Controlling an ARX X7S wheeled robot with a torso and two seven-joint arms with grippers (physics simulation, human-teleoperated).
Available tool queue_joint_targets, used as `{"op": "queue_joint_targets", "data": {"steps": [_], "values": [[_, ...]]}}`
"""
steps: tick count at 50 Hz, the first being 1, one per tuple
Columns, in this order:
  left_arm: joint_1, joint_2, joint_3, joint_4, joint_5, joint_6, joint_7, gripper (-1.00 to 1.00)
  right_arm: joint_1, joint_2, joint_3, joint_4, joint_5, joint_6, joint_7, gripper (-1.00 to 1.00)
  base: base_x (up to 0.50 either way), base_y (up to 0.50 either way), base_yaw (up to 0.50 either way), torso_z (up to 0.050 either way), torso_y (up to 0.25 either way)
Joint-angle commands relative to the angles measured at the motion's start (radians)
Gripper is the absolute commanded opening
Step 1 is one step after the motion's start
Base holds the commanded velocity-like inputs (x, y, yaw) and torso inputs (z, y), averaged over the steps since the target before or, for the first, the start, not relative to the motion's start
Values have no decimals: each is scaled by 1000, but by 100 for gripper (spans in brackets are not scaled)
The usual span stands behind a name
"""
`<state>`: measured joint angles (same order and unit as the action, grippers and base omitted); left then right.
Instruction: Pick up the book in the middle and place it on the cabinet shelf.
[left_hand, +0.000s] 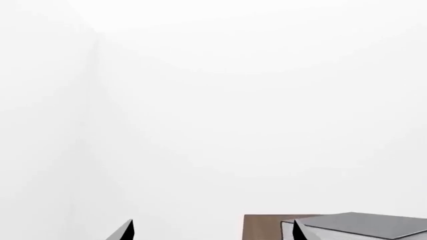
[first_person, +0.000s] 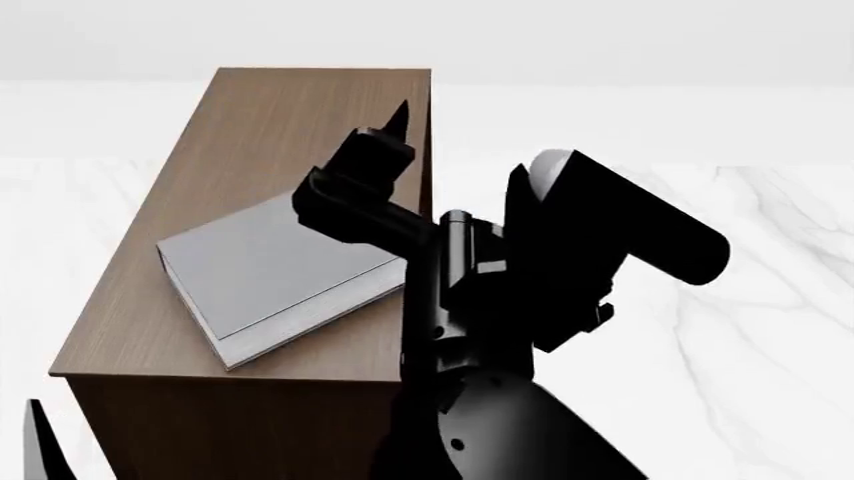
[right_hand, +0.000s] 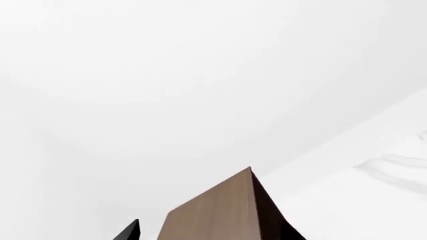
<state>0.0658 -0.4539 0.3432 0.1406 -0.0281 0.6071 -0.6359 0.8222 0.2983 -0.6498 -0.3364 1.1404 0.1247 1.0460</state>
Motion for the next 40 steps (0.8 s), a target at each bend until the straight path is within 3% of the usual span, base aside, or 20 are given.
{"op": "queue_joint_targets", "data": {"steps": [1,22,31,40], "values": [[13,19,-27,8,18,1,15,100,-2,10,27,-43,-35,2,23,100,0,0,0,0,0],[33,26,-27,16,40,11,-3,100,-99,102,30,-61,-68,-21,0,100,0,0,0,0,0],[11,50,-14,-6,48,3,-8,100,-302,269,8,-68,-343,-134,-54,100,0,0,0,0,0],[9,64,-9,-4,71,-7,-20,100,-474,361,12,-34,-551,-290,-84,100,0,0,0,0,0]]}}
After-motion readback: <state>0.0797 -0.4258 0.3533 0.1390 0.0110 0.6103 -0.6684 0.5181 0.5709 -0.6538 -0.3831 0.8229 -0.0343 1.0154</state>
